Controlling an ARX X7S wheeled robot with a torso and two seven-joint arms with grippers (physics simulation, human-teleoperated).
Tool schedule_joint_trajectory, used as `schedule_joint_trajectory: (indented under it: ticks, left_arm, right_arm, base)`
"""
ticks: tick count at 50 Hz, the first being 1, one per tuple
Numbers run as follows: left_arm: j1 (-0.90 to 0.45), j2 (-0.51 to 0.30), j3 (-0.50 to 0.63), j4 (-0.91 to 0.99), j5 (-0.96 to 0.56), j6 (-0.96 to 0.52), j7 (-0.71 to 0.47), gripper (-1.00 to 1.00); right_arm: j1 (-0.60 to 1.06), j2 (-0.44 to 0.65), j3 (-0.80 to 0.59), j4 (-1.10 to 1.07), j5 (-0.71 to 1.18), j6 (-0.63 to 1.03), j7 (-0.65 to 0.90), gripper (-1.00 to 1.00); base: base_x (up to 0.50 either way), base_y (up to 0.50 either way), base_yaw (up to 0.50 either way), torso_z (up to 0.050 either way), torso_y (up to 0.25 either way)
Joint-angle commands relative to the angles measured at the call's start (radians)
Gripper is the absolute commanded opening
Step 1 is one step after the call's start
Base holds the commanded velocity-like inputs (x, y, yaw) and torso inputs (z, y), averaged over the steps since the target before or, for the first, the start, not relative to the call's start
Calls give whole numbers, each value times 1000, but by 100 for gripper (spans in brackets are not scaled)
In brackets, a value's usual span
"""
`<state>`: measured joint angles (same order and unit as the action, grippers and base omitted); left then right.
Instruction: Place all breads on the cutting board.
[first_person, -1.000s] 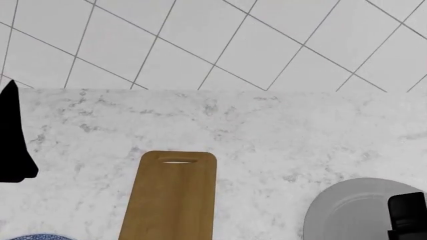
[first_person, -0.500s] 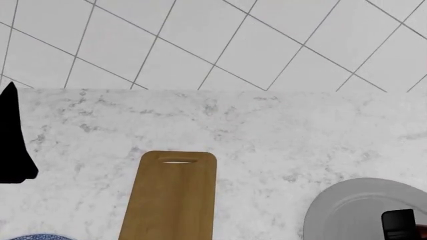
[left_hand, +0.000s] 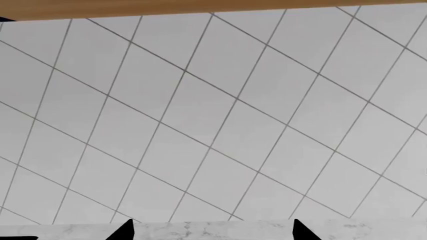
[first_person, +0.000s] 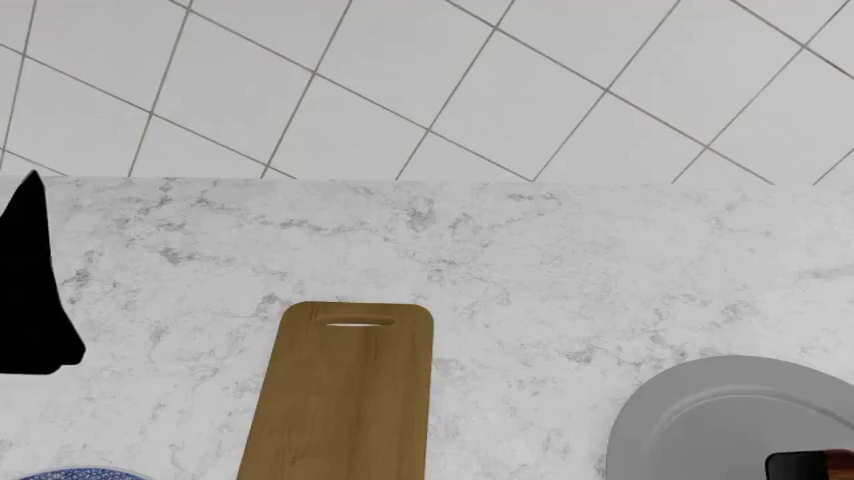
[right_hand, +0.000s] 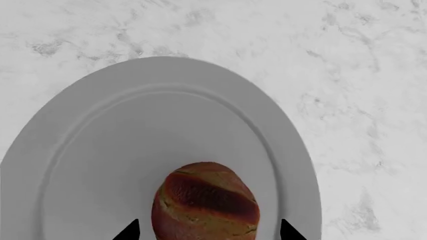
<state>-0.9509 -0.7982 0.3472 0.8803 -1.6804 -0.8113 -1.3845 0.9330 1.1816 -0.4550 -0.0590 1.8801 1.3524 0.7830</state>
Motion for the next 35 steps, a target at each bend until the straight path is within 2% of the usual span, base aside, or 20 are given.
schedule_joint_trajectory:
  ticks: [1, 35]
  left_arm:
    - [6, 8, 9, -1, 16, -2, 7, 100]
    - [8, 10, 20, -3, 21, 2, 8, 100]
  right_arm:
    - [-46, -10, 1, 27, -73, -41, -64, 100]
    - [-95, -38, -27, 48, -152, -84, -141, 100]
  base:
    - [0, 0, 0, 0, 0]
    - [0, 0, 0, 0, 0]
